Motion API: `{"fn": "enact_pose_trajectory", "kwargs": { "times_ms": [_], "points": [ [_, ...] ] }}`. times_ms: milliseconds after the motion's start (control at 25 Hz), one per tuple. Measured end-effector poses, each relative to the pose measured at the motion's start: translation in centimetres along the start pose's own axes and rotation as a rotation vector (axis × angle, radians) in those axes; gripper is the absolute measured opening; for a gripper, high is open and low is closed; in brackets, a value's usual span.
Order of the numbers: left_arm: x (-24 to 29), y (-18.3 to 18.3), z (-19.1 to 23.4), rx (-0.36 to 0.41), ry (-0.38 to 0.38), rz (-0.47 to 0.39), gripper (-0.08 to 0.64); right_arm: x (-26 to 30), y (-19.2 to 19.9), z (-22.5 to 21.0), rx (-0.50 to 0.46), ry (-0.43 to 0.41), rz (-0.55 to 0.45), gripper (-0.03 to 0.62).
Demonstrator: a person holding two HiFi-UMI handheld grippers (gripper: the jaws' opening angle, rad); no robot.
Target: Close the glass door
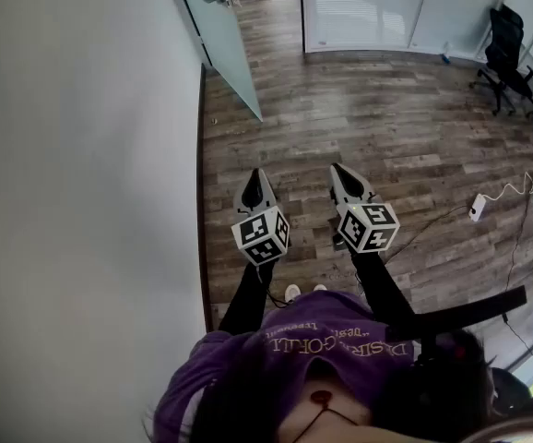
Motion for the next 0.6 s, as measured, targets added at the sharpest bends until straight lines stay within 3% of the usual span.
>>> {"fn": "enact_pose_trajectory", "kwargs": {
  "times_ms": [600],
  "points": [
    [-0.59, -0.34, -0.16, 0.010, -0.001, -0.003, 0.002, -0.43, -0.37, 0.03, 0.022, 0.007, -0.016, -0.002]
  ]
}}
Point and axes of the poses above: the fingertips, and each gripper's own axes: x forward along the fingers, z to its left, y out of its underside, the point moved 4 cm from there along -x, backward along the fingers, and after that the axes turned 14 degrees about y, right-handed, at the moved point
